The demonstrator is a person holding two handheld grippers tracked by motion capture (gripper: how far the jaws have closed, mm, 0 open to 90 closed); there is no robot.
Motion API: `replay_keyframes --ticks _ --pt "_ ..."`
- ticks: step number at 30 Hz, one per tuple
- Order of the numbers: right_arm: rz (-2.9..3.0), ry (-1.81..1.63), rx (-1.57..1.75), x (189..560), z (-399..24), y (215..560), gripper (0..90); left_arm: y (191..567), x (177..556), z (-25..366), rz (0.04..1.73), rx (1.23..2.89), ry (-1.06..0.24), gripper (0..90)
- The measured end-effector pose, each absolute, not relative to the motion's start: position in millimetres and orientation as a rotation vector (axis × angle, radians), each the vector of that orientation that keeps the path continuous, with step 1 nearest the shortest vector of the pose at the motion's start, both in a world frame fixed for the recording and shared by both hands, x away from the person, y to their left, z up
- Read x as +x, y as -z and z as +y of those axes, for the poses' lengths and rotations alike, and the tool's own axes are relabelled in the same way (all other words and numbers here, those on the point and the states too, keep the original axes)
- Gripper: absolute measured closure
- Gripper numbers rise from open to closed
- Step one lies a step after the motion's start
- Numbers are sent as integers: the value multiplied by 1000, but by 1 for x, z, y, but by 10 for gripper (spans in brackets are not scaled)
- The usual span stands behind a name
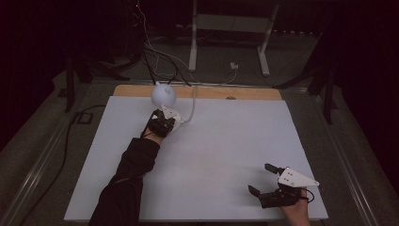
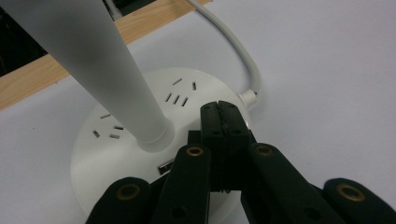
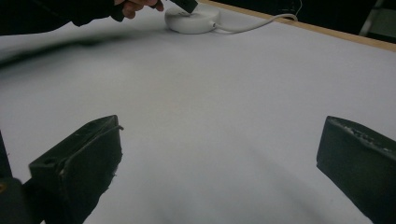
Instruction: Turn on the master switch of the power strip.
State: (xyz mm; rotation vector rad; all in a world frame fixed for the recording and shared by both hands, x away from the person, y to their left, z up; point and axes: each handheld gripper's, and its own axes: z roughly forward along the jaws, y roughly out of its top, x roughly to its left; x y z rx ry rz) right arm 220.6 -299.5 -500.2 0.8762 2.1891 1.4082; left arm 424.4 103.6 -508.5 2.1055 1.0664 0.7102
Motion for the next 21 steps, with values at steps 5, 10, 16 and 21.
replay_keyframes --ticks 5,10,16,21 --pt "2191 -1406 873 221 -299 500 1 511 424 103 1045 2125 -733 900" --pt "2191 -1403 872 221 -299 500 0 513 423 100 1018 2138 -772 900" --pt "2191 -1404 876 220 -299 500 0 514 421 96 991 2166 -800 900" --pt "2192 -1402 871 220 -299 500 0 513 422 92 984 2210 -823 900"
